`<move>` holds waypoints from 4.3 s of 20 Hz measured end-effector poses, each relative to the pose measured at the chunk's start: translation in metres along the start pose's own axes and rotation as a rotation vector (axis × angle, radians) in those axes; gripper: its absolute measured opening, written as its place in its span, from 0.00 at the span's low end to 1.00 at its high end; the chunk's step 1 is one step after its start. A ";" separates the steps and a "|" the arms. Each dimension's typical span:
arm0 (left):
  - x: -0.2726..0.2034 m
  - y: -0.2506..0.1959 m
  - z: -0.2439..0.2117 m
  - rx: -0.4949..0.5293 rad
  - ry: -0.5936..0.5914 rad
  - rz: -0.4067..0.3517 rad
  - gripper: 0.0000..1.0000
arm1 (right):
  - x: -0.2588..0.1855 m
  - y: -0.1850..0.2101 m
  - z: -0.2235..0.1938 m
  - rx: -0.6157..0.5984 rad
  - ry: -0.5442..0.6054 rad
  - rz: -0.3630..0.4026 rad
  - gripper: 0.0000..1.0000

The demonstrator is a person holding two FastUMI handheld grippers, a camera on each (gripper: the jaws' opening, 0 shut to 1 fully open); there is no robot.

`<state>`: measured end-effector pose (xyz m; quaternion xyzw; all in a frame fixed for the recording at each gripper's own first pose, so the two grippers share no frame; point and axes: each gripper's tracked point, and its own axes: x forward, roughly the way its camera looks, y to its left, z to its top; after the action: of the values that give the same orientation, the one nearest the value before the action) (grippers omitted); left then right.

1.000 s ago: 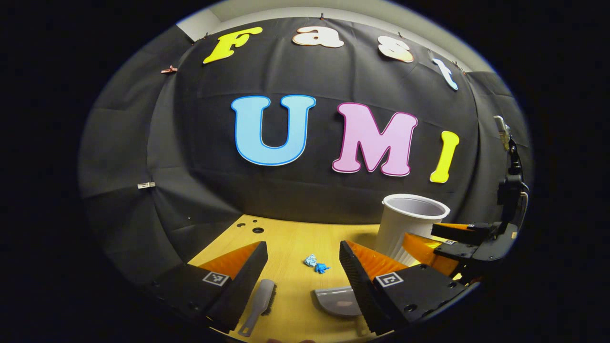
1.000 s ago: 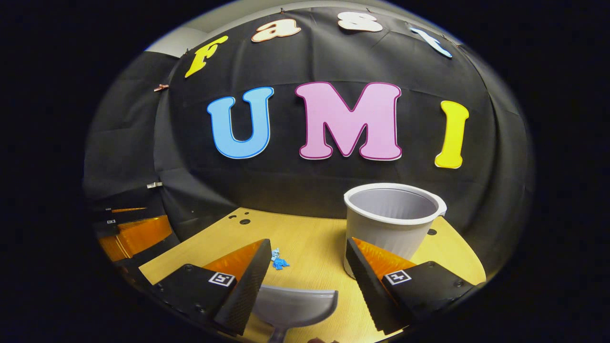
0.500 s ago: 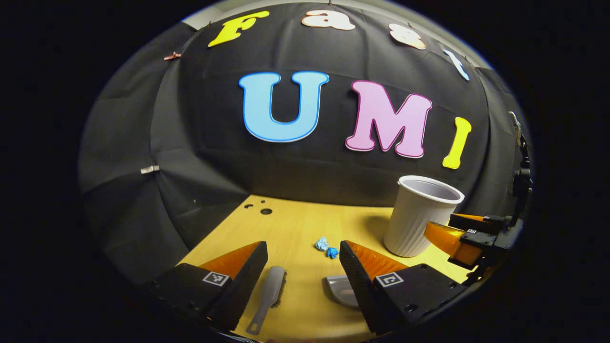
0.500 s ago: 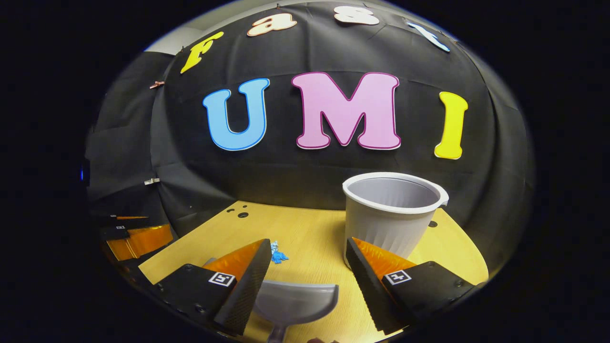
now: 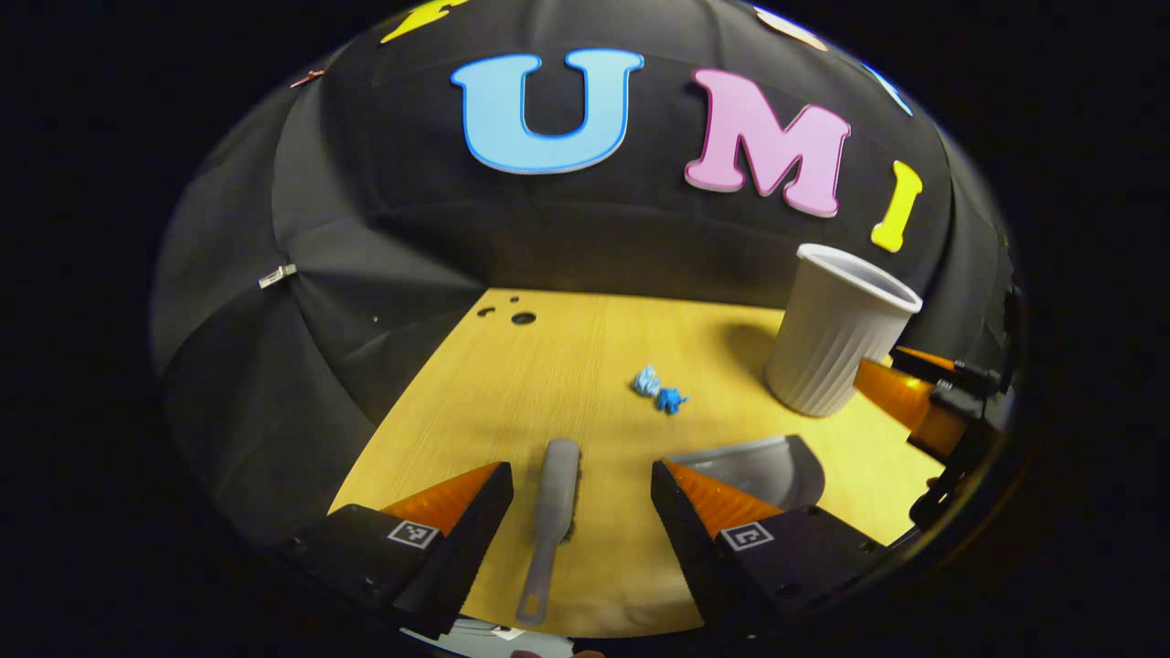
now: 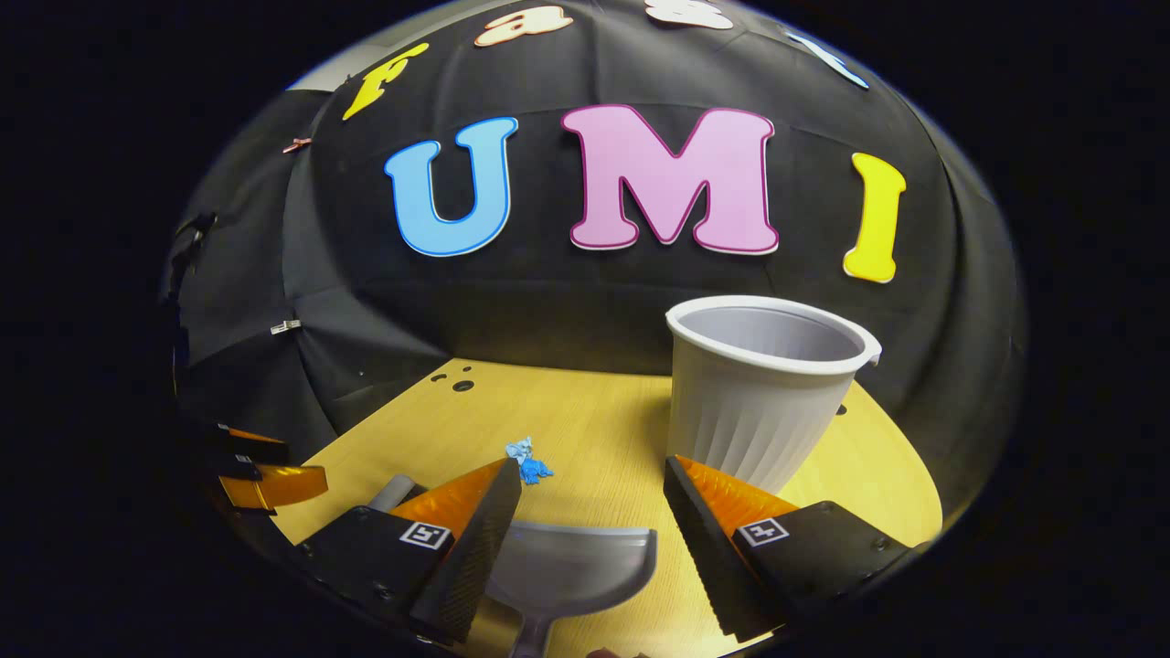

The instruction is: Pick up the small broom and dustpan from the desktop, sweep the trash into the dustpan with the broom, and then empty the trash into the garbage bin.

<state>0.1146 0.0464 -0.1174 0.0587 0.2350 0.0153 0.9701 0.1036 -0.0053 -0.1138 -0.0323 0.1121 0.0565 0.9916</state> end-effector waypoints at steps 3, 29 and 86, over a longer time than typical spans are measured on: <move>0.016 0.009 -0.028 0.000 0.099 -0.004 0.96 | 0.004 -0.003 -0.010 0.009 0.031 -0.006 0.97; 0.100 0.029 -0.132 0.152 0.700 -0.078 0.66 | -0.017 0.025 -0.082 -0.016 0.299 0.055 0.98; 0.208 0.042 -0.029 0.312 0.588 -0.077 0.24 | -0.033 0.014 -0.241 0.022 1.021 0.088 0.34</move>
<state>0.2859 0.1031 -0.2323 0.1906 0.5066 -0.0413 0.8399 0.0171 -0.0133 -0.3411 -0.0405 0.5839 0.0742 0.8074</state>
